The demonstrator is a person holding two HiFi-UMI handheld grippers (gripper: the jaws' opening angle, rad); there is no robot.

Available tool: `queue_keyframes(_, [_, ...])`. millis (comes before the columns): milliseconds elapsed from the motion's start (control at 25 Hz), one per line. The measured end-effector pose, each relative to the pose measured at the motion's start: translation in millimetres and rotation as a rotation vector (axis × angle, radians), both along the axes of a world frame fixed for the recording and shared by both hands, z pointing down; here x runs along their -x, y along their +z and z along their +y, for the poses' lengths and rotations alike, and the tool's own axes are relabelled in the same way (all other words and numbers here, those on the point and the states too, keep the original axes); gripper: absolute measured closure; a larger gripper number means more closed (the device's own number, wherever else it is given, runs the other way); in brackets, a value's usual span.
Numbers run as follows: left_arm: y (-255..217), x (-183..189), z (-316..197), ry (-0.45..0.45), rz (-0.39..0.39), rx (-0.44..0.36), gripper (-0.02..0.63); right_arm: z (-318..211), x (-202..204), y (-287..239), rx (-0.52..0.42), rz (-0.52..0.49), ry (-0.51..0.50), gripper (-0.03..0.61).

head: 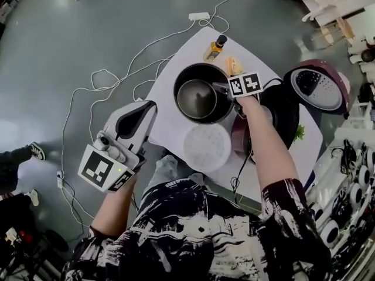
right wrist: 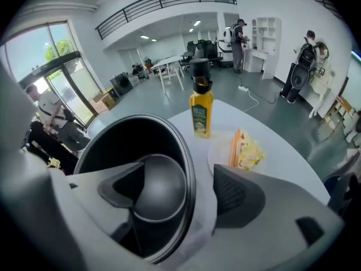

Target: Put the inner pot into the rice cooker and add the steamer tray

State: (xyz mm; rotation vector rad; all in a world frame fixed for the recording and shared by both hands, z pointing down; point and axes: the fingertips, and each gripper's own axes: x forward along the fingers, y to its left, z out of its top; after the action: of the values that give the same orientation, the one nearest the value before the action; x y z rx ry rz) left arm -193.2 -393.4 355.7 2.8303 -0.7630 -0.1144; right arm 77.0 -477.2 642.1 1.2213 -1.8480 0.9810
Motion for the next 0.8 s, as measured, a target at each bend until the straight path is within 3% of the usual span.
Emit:
queue_keyframes(240, [8.4,15.1,-7.7,-0.027,-0.011,0.014,0.609,5.2,-7.4,30.5,0.111,0.031,0.019,0.358])
queue_keyframes(400, [9.8,10.4,-7.8,-0.036,-0.017,0.015,0.609,16.7,-17.9,48.0,0.205,0.067,-0.004,0.511])
queue_keyframes(560, [11.0,16.5,-9.9,-0.04,-0.018,0.017,0.609,18.1,-17.7,55.4,0.253,0.103,-0.004,0.565])
queue_keyframes(800, [14.8,23.2,-18.8,-0.038,-0.021,0.022,0.609,13.5,-12.6,58.0,0.285,0.107,0.034,0.574])
